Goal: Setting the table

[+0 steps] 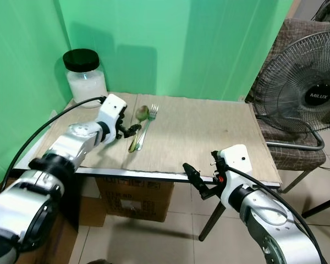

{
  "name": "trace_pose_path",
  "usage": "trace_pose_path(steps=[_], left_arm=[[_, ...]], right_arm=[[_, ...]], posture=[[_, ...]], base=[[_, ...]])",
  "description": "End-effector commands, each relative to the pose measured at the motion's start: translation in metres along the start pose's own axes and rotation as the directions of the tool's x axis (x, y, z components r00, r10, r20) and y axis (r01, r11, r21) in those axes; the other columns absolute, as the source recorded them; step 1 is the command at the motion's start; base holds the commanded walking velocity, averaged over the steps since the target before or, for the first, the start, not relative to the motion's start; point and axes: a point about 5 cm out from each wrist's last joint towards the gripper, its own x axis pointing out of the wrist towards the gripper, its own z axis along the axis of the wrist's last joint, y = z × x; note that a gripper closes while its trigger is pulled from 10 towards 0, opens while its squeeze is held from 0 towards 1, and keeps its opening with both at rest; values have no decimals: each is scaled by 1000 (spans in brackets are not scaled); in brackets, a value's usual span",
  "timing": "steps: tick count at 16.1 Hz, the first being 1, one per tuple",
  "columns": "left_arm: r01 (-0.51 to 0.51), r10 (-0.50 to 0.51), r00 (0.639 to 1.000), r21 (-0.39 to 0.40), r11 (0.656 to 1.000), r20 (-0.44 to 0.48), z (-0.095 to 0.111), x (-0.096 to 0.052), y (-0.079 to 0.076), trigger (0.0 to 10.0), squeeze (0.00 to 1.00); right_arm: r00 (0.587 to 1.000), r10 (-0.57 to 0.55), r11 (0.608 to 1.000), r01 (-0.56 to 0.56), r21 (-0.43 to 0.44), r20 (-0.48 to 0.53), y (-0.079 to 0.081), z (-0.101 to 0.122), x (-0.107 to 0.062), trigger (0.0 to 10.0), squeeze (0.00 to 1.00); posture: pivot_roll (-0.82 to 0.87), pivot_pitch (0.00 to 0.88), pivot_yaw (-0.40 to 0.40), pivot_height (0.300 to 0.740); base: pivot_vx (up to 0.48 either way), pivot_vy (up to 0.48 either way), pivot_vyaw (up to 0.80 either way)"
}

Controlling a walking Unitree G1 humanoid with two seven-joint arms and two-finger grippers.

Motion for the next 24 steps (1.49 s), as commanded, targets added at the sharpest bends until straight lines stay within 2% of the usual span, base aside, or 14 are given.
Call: trace_pose_path(steps=[1,2,5,9,11,12,13,14,16,18,21,22,23,24], left_arm=[[-19,19,1000,16,1000,-7,2,2,1,7608,0],[-24,24,1000,19,1000,-2,3,3,1,5333,0],[-53,53,999,33,998,-9,6,6,-1,3529,0],[-56,56,998,58,997,-9,8,11,-9,3490,0],[-54,55,998,56,997,-9,11,12,-11,4627,0],[-56,58,998,75,996,-24,9,13,-11,6510,0],[-60,63,997,86,994,-39,6,12,-11,9647,0],[-62,67,996,97,993,-53,4,12,-11,10000,0],[-47,51,997,74,996,-50,3,13,-13,10000,0],[-41,41,999,6,999,-24,6,14,-16,10000,1000],[-72,72,997,2,997,-24,8,14,-14,10000,1000],[-108,109,993,11,994,-52,4,13,-10,10000,1000],[-141,143,987,20,990,-73,1,12,-6,10000,427],[-150,151,985,21,988,-77,0,11,-5,10000,0]], right_arm=[[1000,14,1000,-14,-11,-9,2,2,-2,10000,0],[1000,14,1000,-14,-12,-7,2,2,-2,10000,0],[1000,16,999,-17,-31,-11,2,3,-3,10000,0],[1000,12,999,-13,-32,-11,3,4,-6,10000,0],[1000,5,1000,-6,-31,-13,3,4,-9,10000,0],[1000,-1,1000,0,-31,-15,3,3,-11,10000,0],[1000,-5,1000,5,-31,-17,4,3,-12,10000,0],[1000,-7,999,7,-32,-20,4,2,-14,10000,0],[1000,-18,999,17,-30,-21,5,2,-16,10000,0],[999,-29,999,29,-26,-25,6,1,-20,10000,0],[999,-34,999,34,-23,-29,8,0,-24,10000,0],[999,-26,999,26,-22,-32,10,0,-25,10000,0],[999,2,1000,-3,-26,-37,13,0,-26,10000,0],[999,27,999,-28,-27,-44,15,0,-27,10000,0]], posture=[[-135,0,-45,740],[-137,0,-47,740],[-147,0,-48,740],[-176,0,-35,740],[-192,0,-23,740],[-200,0,-17,740],[-205,0,-13,740],[-210,0,-9,740],[-223,0,3,740],[-239,0,13,740],[-246,0,15,740],[-249,0,15,740],[-251,0,14,740],[-252,0,14,740]], base=[[0,0,0],[0,0,0],[0,0,0],[0,0,0],[0,0,0],[0,0,0],[0,0,0],[0,0,0],[0,0,0],[0,0,0],[0,0,0],[0,0,0],[0,0,0],[0,0,0]])
